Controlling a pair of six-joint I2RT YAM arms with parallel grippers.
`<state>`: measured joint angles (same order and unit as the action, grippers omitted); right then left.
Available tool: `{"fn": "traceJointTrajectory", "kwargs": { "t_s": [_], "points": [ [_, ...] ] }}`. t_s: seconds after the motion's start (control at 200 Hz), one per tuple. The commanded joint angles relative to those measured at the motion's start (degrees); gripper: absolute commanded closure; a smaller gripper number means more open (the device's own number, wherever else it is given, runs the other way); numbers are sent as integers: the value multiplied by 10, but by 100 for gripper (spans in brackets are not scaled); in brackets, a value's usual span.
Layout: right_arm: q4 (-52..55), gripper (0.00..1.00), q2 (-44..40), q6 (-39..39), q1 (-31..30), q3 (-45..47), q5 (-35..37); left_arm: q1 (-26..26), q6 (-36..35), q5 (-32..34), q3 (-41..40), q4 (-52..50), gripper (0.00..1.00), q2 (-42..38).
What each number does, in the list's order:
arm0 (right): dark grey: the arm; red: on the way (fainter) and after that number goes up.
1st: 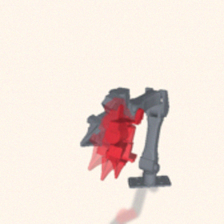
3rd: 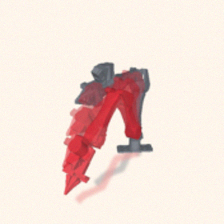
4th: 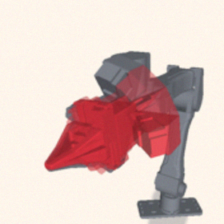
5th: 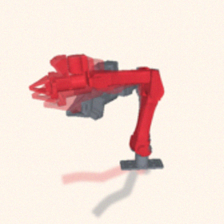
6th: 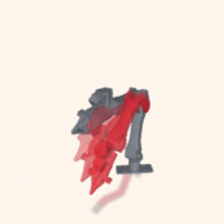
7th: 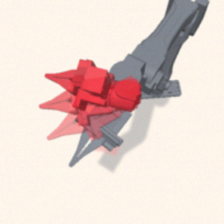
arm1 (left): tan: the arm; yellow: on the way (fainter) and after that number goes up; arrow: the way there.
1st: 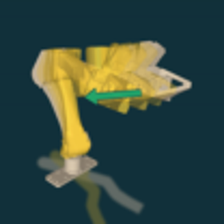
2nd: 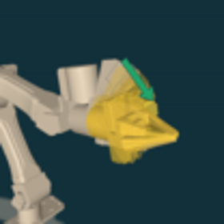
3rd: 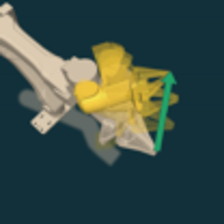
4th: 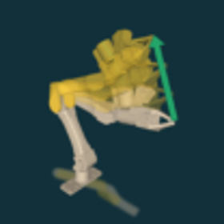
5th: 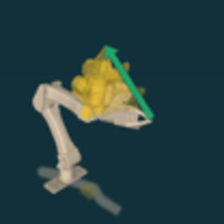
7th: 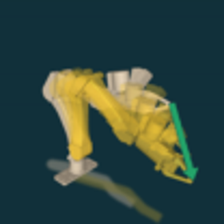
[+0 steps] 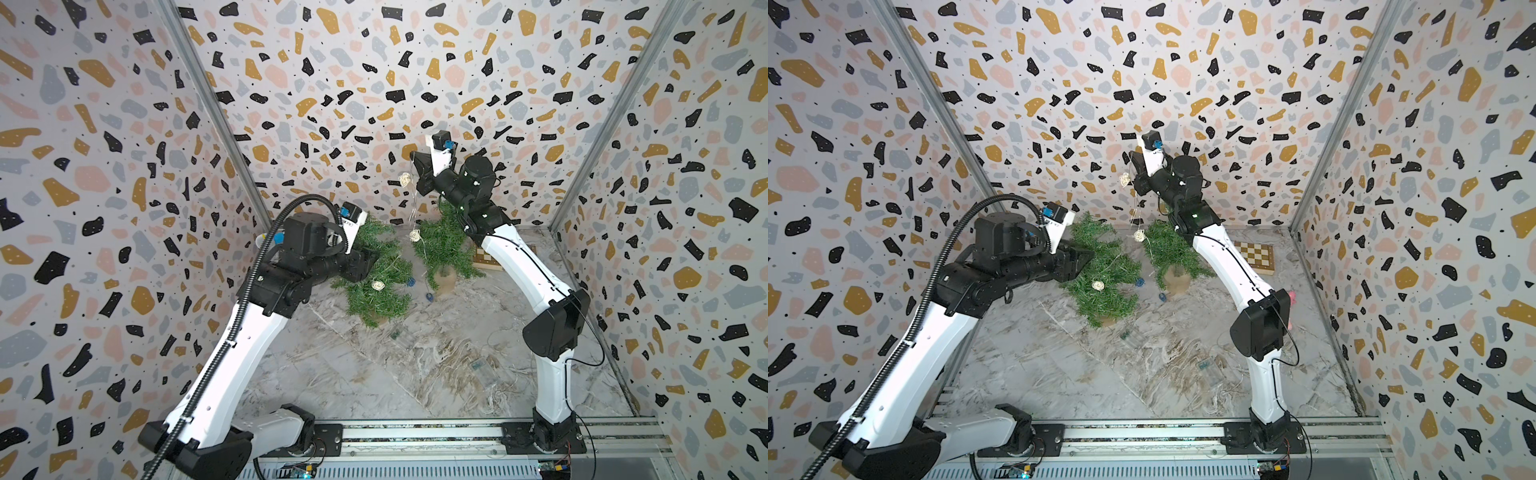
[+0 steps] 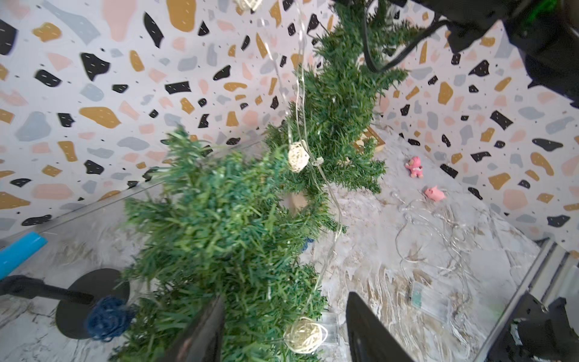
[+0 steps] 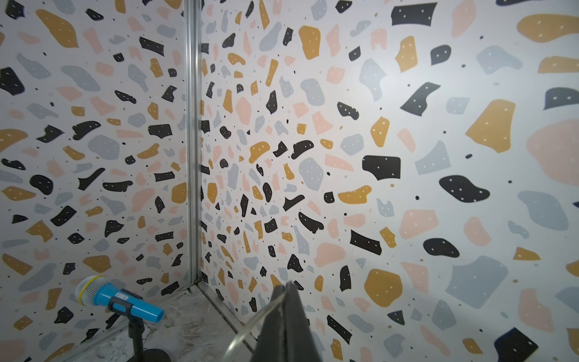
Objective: Wrap string light around the christmas tree
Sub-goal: Wrap the light string around the Christmas tree.
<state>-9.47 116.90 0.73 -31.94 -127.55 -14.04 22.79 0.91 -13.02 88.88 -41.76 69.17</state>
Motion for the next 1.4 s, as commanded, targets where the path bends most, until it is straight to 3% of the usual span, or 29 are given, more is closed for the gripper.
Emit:
{"fn": "traceJointTrajectory", "kwargs": {
  "t_s": [0.0, 0.12, 0.305, 0.526, 0.711, 0.866, 1.026, 1.261, 1.392],
  "points": [
    [-15, 100, -24, -10, -19, -45, -14, -20, 20, 14, 7, 25, 39, -5],
    [-11, 100, -13, -35, -20, -85, -20, -37, 27, 64, 6, 32, 39, -10],
    [-47, 100, -18, -46, -23, -33, -19, -51, 31, 172, -7, 32, 37, -12],
    [1, 100, 81, -19, 3, -125, -8, -79, 59, 205, -8, 38, 37, 1],
    [-64, 100, 115, -40, 11, -129, -19, -140, 108, 234, -25, 35, 37, 10],
    [-106, 100, 155, -55, 10, -123, -28, -192, 155, 133, -34, 87, 38, 31],
    [-123, 100, 163, -93, 11, -111, -34, -223, 153, 14, 8, 148, 36, 90],
    [-161, 100, 155, -139, -9, -130, -67, -228, 133, -135, 130, 200, 34, 226],
    [-187, 100, 170, -180, -8, -133, -78, -226, 102, -205, 136, 243, 32, 257]
  ]
}}
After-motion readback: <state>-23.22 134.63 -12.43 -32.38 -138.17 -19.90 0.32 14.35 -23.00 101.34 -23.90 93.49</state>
